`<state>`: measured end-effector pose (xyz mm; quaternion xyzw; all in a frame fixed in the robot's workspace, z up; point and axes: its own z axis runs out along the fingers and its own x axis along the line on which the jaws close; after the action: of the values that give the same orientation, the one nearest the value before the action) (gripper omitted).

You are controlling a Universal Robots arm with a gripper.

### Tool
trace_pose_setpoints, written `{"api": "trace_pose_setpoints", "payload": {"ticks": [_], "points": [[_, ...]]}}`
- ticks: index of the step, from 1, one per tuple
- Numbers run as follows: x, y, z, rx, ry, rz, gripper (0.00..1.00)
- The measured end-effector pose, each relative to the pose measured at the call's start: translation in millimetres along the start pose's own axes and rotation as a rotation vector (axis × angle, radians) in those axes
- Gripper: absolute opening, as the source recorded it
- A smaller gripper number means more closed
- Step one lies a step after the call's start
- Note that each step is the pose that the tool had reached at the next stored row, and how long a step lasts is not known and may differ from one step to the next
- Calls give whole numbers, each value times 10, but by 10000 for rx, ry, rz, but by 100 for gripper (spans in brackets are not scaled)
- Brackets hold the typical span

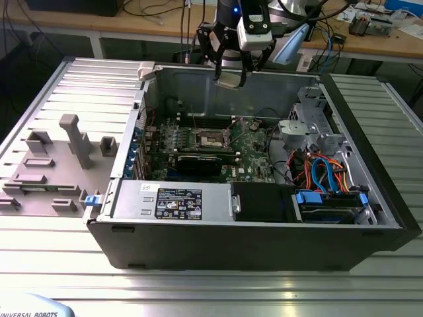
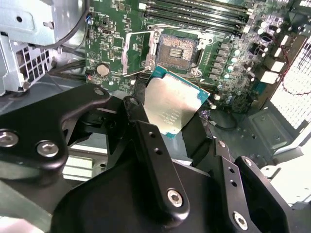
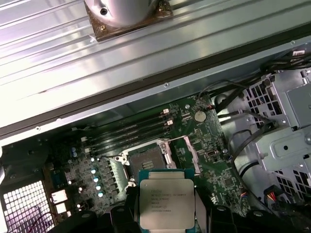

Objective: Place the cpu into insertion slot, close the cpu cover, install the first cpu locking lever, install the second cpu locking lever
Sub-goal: 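Place the cpu into insertion slot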

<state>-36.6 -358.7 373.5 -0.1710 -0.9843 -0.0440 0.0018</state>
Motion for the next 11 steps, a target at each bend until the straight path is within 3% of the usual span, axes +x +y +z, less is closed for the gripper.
{"api": "trace_pose_setpoints", "payload": {"ticks": [11], "points": [[1, 0, 3, -3, -14, 155, 54]]}}
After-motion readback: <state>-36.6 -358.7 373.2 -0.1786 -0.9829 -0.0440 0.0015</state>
